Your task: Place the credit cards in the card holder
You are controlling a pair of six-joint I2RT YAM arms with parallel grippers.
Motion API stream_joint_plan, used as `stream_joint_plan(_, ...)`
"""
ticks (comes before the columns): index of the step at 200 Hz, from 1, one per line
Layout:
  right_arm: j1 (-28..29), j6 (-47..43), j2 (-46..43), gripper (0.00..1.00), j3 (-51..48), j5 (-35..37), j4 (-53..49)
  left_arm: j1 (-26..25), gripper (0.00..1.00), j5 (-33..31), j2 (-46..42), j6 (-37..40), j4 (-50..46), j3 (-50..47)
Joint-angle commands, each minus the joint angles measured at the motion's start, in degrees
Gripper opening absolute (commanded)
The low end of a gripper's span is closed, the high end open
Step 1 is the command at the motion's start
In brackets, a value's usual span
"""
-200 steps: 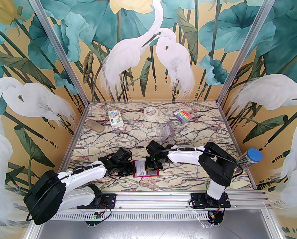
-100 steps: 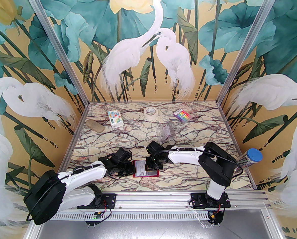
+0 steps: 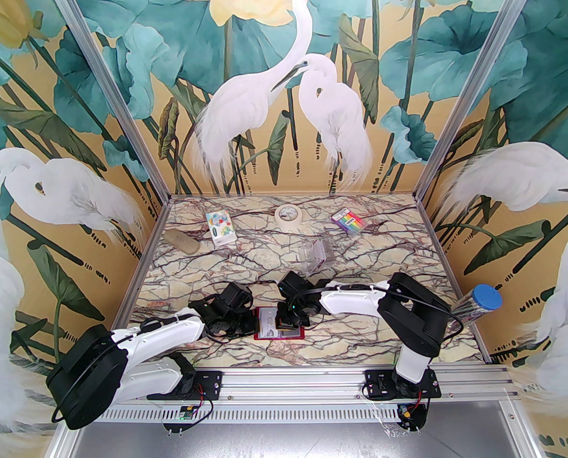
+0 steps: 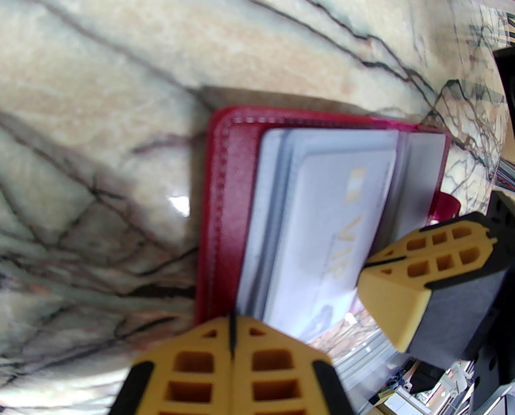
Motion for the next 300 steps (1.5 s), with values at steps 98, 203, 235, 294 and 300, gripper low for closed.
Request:
stream_joint_plan(98,0.24,-2.84,-2.72,0.25,4.59,5.05,-6.28,-0.31,0.00,-2.46,1.15,-0.53,-0.32,-2.14)
stream_joint_plan(203,0.03,-3.09,1.65,0.15,4.57,4.87,-4.67,-0.29,0.00,-2.55,0.67,-0.71,-0.10,-2.49)
stream_joint_plan(235,-0.10,-3.10,2.51,0.13,4.11,4.60,-4.00,-0.33,0.00,-2.56,0.69,-0.80,0.02,-2.50)
stream_joint_plan(294,-0.18,-3.07,3.34,0.10,2.94,5.22,-4.61,-0.33,0.00,-2.73,-0.12,-1.06,-0.49,-2.50)
stream_joint_plan(300,-0.21,-3.03,3.48,0.10,2.81,5.14,-4.40,-0.33,0.00,-2.81,-0.34,-1.14,-0.65,-2.45)
